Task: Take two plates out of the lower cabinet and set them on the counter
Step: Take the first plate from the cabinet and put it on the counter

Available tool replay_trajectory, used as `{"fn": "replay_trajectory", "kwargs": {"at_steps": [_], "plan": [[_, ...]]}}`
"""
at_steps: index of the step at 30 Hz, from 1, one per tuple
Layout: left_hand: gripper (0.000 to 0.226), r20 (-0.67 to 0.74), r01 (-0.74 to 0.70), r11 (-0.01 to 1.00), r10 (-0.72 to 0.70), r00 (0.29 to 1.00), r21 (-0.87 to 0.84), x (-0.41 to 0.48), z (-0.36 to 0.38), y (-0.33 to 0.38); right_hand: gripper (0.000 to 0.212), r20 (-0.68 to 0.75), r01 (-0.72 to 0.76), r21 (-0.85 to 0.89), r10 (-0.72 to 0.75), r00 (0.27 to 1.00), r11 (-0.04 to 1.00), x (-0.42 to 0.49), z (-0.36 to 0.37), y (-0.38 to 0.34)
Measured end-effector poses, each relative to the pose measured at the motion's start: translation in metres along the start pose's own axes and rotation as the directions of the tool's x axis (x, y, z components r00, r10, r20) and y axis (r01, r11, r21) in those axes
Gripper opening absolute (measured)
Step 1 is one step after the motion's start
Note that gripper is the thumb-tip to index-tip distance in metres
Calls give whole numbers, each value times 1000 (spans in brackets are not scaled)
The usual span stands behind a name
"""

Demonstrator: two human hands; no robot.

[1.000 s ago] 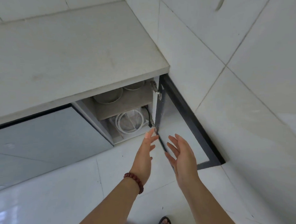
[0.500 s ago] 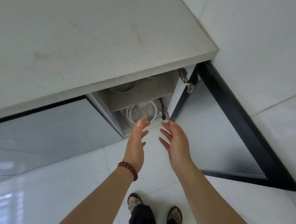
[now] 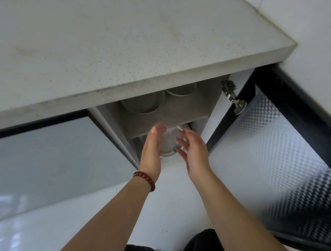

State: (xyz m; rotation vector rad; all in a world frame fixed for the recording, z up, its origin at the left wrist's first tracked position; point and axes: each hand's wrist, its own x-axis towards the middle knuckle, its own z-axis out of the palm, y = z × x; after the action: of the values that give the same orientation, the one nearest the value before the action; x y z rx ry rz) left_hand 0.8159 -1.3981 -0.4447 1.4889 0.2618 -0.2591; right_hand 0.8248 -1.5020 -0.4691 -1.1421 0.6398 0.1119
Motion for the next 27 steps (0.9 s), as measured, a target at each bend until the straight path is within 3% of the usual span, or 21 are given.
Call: {"fn": "replay_trajectory", "kwargs": {"at_steps": [15,20,27], "plan": [[37,-77,-226,957,216,973,-182,135,-34,-108,31,129,74,139,-92,987,988,165,27,89],[41,-109,-236,959,221,969,-156,155,-46,-121,32,203,-15,211,-29,979,977,188,40,90],[43,-125,-219,962,200,972,-163,165,-47,-128,17,217,38,221,-88,972,975,201,44,84]]}}
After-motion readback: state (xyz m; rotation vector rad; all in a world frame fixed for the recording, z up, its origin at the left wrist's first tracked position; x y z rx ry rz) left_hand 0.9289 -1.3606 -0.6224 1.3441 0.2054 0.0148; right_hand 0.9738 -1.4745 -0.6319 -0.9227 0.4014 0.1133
